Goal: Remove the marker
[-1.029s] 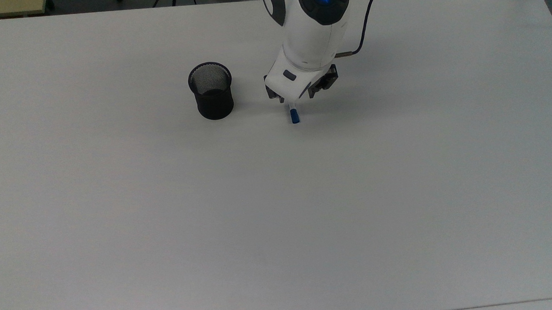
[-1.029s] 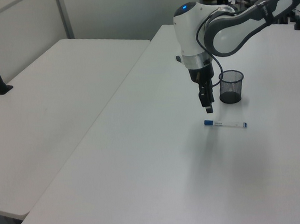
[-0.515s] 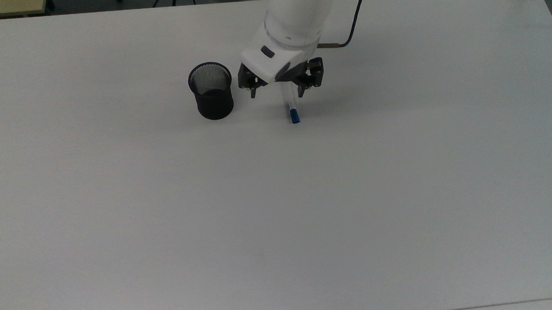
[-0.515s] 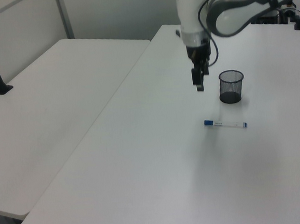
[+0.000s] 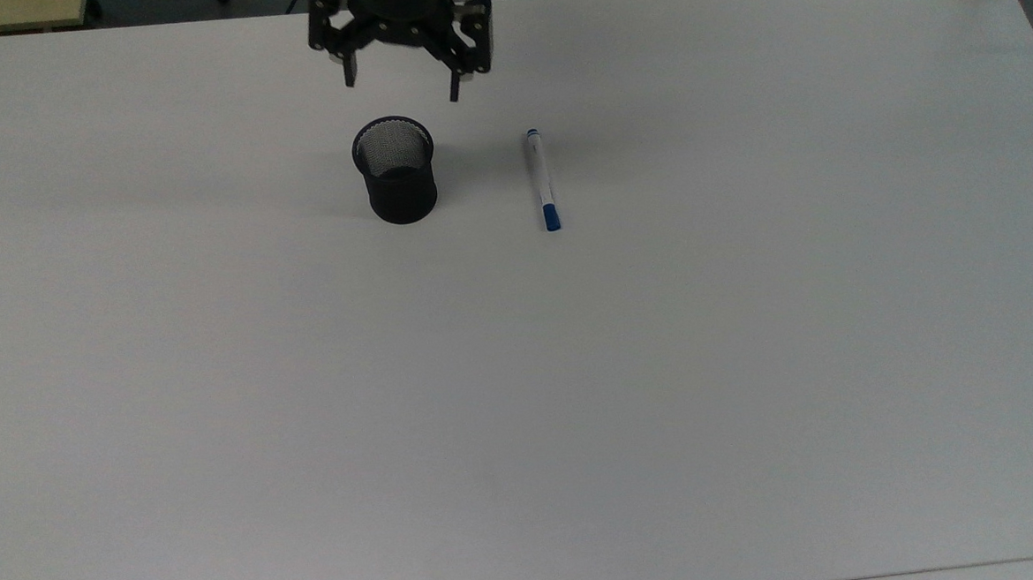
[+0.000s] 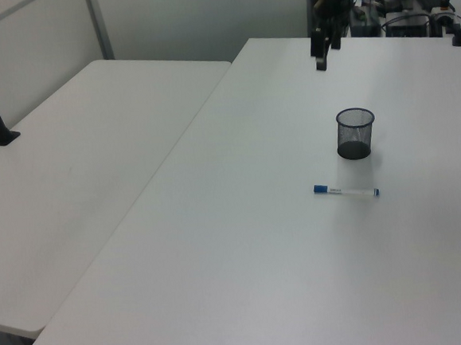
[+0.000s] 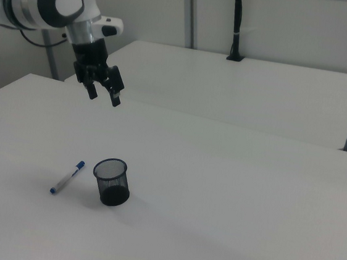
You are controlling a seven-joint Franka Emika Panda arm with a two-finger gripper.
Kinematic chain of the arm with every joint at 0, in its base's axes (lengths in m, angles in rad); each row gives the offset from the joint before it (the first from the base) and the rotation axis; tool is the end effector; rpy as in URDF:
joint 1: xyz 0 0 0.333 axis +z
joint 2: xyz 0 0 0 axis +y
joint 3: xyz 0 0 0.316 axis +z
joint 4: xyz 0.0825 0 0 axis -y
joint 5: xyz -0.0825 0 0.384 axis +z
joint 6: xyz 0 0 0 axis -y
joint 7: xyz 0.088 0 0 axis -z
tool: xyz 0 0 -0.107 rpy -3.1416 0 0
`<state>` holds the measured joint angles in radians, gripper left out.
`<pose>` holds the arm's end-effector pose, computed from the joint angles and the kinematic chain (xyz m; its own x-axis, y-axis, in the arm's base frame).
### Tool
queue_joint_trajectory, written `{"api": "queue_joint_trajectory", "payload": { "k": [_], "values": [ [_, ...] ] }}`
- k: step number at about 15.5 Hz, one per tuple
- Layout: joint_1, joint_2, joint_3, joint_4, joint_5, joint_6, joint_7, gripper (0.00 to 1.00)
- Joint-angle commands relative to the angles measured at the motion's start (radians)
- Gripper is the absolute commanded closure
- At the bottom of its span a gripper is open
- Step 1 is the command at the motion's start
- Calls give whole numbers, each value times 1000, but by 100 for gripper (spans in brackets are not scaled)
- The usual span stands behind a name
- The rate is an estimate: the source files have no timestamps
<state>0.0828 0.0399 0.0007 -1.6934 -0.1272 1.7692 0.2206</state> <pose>0.5781 0.0372 0.5617 0.9920 -0.1103 0.0609 -0.1167 -0.9865 0.1146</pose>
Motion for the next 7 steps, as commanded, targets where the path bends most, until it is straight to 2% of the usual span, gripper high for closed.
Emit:
{"api": "queue_joint_trajectory", "payload": {
  "k": [1, 3, 7],
  "values": [
    [-60, -71, 16, -26, 53, -59, -79, 0],
    [-67, -83, 16, -26, 86, -82, -96, 0],
    [-68, -92, 15, -29, 86, -94, -96, 0]
  ]
}}
